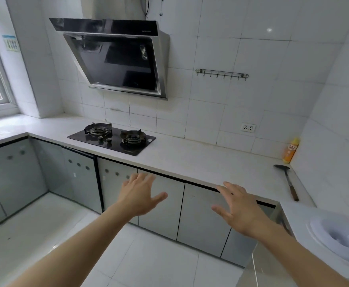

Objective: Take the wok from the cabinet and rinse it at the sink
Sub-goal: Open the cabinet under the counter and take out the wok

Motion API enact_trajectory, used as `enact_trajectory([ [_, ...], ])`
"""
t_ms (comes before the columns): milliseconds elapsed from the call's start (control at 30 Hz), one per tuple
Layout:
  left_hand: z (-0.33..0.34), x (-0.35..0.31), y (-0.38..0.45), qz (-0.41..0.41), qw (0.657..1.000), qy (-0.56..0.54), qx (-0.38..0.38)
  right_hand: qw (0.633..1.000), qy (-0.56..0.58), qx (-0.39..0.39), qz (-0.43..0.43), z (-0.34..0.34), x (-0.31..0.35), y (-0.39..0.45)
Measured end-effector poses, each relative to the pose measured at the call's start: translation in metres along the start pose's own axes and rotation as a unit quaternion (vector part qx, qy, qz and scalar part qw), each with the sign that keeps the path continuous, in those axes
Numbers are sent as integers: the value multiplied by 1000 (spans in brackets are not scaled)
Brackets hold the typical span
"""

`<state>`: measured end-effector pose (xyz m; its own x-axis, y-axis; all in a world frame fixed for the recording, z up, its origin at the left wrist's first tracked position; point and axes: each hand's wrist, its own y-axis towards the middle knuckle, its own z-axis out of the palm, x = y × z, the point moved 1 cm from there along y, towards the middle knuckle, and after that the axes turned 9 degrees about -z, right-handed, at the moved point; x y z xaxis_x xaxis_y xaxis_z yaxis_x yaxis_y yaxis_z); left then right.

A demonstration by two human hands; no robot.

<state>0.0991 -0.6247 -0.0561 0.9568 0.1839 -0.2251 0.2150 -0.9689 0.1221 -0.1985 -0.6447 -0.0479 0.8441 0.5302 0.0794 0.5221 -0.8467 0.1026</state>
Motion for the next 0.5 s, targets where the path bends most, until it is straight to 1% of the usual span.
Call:
enact_trajectory([
  [100, 21, 7, 37, 11, 1000, 8, 18, 1000, 0, 26, 13, 19, -10, 36],
  [300, 56, 13, 122, 11, 999, 12, 28, 998, 47, 25, 25, 53, -46, 125],
  [400, 75, 15, 163, -5, 999, 12, 40, 996, 79, 18, 33, 76, -65, 171],
  [500, 94, 16, 203, -19, 998, 27, 61, 991, 120, 30, 40, 95, -77, 213],
])
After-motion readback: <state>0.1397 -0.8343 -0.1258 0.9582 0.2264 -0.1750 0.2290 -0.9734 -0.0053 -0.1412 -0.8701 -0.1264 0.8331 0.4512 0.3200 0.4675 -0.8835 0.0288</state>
